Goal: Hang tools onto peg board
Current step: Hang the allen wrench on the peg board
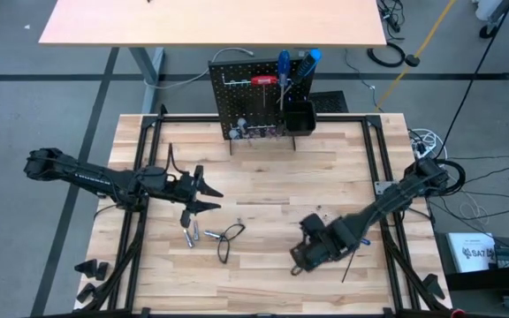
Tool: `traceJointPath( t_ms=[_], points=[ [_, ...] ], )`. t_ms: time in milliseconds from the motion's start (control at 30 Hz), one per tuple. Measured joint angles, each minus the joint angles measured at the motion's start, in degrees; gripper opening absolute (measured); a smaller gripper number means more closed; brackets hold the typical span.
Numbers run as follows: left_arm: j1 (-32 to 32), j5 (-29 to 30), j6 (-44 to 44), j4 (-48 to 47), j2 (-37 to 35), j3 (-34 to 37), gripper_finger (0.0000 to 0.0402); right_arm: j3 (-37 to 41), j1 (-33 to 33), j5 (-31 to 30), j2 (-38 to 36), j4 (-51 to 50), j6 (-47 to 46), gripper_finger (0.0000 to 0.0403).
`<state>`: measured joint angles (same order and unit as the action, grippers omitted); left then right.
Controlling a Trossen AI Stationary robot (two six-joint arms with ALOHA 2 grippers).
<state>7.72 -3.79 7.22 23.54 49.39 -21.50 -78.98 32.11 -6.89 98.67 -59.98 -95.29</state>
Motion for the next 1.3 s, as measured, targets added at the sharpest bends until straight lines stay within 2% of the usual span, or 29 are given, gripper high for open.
traceJointPath(
  t_ms=[267, 500, 667, 1033, 1300],
  points=[
    [0.1, 0.9, 0.0, 0.2, 0.0, 0.0, 0.0154, 0.0, 3.4, -2.5, 2.6, 0.0, -16.6, 0.0265],
    [0.6, 1.0, 0.1, 1.8, 0.0, 0.0, 0.0154, 0.0, 5.5, -4.9, 8.8, 6.6, -25.4, 0.0265],
    [1.0, 1.0, 0.0, 1.7, 0.0, 0.0, 0.0154, 0.0, 6.5, -4.4, 13.2, 7.9, -30.3, 0.0257],
    [1.0, 1.0, -1.7, 1.7, 0.0, 0.0, 0.0154, -0.3, 6.5, -1.6, 18.9, 10.8, -32.6, 0.0171],
    [1.0, 1.0, -3.3, 1.6, 0.0, 0.0, 0.0154, -0.2, 5.7, -3.4, 19.0, 6.4, -33.1, 0.0056]
  ],
)
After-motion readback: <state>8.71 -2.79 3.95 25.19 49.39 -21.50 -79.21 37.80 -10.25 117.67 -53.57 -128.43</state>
